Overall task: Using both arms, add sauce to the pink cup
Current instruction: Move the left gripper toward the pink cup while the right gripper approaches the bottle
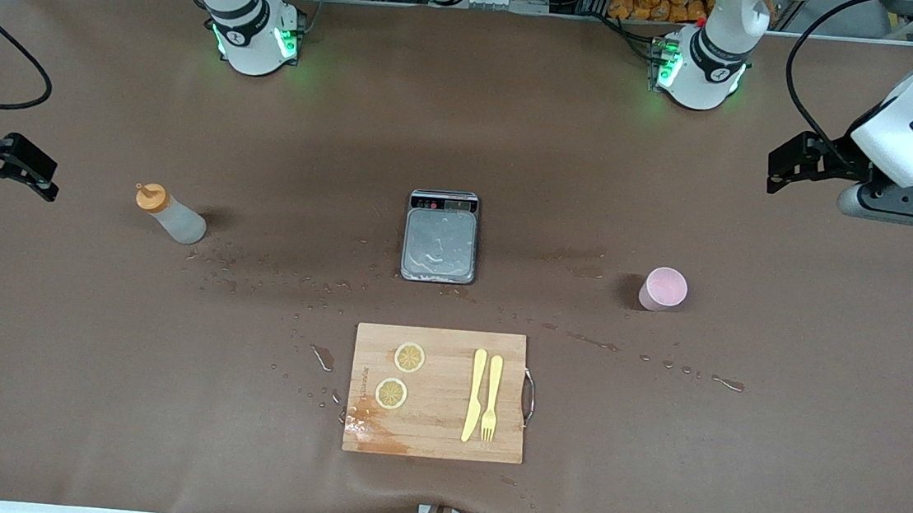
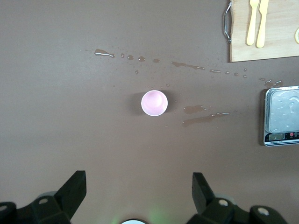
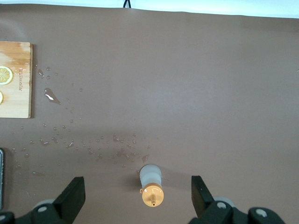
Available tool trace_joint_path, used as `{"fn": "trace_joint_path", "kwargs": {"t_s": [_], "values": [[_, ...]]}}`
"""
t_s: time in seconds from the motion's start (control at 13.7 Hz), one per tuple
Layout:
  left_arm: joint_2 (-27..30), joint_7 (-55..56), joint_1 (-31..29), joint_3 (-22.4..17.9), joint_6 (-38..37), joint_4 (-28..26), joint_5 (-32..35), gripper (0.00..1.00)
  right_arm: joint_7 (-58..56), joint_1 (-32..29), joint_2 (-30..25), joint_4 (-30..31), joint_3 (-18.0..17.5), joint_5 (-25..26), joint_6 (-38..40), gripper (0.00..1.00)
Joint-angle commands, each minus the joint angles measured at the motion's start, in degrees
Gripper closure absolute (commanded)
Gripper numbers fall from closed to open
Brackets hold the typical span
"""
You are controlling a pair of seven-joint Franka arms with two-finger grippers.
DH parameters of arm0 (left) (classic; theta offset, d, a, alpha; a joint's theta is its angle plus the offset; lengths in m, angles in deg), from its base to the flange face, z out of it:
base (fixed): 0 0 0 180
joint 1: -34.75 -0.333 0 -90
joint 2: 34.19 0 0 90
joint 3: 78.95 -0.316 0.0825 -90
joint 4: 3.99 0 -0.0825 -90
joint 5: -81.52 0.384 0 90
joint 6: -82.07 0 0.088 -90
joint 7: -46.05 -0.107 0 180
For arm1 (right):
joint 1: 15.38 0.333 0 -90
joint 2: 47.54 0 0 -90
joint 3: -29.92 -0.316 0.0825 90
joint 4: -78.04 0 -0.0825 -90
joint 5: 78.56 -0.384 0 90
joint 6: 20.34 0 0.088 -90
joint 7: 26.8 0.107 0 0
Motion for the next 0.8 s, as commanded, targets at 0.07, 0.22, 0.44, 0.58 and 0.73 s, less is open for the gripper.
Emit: {"fn": "trace_joint_path", "kwargs": {"t_s": [0.07, 0.22, 0.44, 0.58, 0.73], "values": [[0.73, -0.48, -0.37, 0.66, -0.30, 0.27, -0.95, 0.00, 0.19, -0.67, -1.31, 1.26, -0.25, -1.08, -0.04, 0.00], [0.64, -1.17, -0.63, 0.75, -0.30, 0.53, -0.42, 0.00, 0.19, -0.67, -1.31, 1.26, -0.25, -1.08, -0.04, 0.00], [0.20, -0.56, -0.37, 0.84, -0.30, 1.14, -0.60, 0.00, 0.19, -0.67, -1.31, 1.17, -0.25, -1.08, -0.04, 0.00], [-0.06, -0.74, -0.28, 0.75, -0.30, 1.15, -0.25, 0.00, 0.19, -0.67, -1.31, 1.26, -0.25, -1.08, -0.04, 0.00], [-1.37, -1.09, -0.10, 0.75, -0.22, 0.97, 0.80, 0.00, 0.19, -0.67, -1.31, 1.26, -0.25, -1.08, 0.04, 0.00]]}}
